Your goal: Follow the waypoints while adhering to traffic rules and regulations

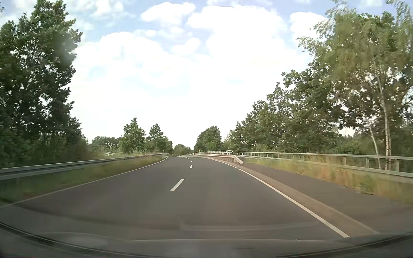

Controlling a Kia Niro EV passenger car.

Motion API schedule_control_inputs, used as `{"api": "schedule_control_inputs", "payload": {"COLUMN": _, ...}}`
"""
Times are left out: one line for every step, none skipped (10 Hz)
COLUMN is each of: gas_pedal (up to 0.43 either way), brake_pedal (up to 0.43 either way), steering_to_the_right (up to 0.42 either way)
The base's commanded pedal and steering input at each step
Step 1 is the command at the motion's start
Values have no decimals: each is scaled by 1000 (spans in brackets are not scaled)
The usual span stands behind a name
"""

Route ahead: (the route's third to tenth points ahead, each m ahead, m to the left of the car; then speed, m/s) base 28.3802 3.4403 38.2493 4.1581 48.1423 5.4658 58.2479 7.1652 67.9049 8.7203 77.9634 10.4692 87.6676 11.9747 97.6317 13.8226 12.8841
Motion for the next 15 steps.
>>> {"api": "schedule_control_inputs", "payload": {"gas_pedal": 138, "brake_pedal": 30, "steering_to_the_right": -16}}
{"api": "schedule_control_inputs", "payload": {"gas_pedal": 138, "brake_pedal": 24, "steering_to_the_right": -16}}
{"api": "schedule_control_inputs", "payload": {"gas_pedal": 138, "brake_pedal": 30, "steering_to_the_right": -16}}
{"api": "schedule_control_inputs", "payload": {"gas_pedal": 138, "brake_pedal": 30, "steering_to_the_right": -16}}
{"api": "schedule_control_inputs", "payload": {"gas_pedal": 130, "brake_pedal": 30, "steering_to_the_right": -16}}
{"api": "schedule_control_inputs", "payload": {"gas_pedal": 130, "brake_pedal": 30, "steering_to_the_right": -15}}
{"api": "schedule_control_inputs", "payload": {"gas_pedal": 130, "brake_pedal": 30, "steering_to_the_right": -15}}
{"api": "schedule_control_inputs", "payload": {"gas_pedal": 130, "brake_pedal": 30, "steering_to_the_right": -15}}
{"api": "schedule_control_inputs", "payload": {"gas_pedal": 130, "brake_pedal": 30, "steering_to_the_right": -15}}
{"api": "schedule_control_inputs", "payload": {"gas_pedal": 130, "brake_pedal": 30, "steering_to_the_right": -15}}
{"api": "schedule_control_inputs", "payload": {"gas_pedal": 130, "brake_pedal": 24, "steering_to_the_right": -15}}
{"api": "schedule_control_inputs", "payload": {"gas_pedal": 130, "brake_pedal": 30, "steering_to_the_right": -15}}
{"api": "schedule_control_inputs", "payload": {"gas_pedal": 130, "brake_pedal": 30, "steering_to_the_right": -15}}
{"api": "schedule_control_inputs", "payload": {"gas_pedal": 130, "brake_pedal": 30, "steering_to_the_right": -15}}
{"api": "schedule_control_inputs", "payload": {"gas_pedal": 130, "brake_pedal": 30, "steering_to_the_right": -15}}
